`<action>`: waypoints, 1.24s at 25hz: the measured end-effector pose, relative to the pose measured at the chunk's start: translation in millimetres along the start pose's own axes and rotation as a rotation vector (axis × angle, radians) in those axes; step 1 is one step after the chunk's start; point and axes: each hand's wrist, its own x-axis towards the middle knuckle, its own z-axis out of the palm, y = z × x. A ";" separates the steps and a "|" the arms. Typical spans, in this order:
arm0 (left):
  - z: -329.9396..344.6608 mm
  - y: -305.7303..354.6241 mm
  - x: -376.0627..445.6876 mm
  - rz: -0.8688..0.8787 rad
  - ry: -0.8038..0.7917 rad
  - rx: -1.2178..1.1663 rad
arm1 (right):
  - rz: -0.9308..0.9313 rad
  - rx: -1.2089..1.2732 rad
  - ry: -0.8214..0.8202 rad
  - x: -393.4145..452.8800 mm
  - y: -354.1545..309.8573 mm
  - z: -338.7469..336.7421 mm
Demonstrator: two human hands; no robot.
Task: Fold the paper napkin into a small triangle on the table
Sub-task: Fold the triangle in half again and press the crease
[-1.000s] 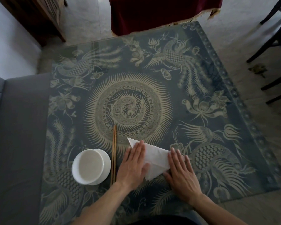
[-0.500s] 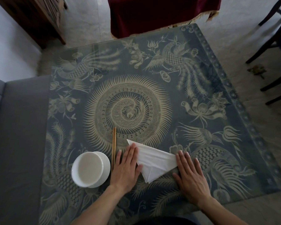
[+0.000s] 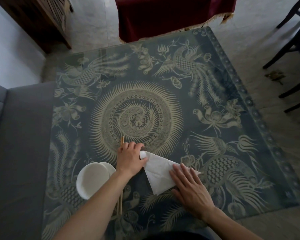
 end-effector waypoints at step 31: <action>-35.6 36.0 -4.9 0.005 0.143 -0.590 | 0.035 -0.048 -0.032 40.5 -24.9 -15.8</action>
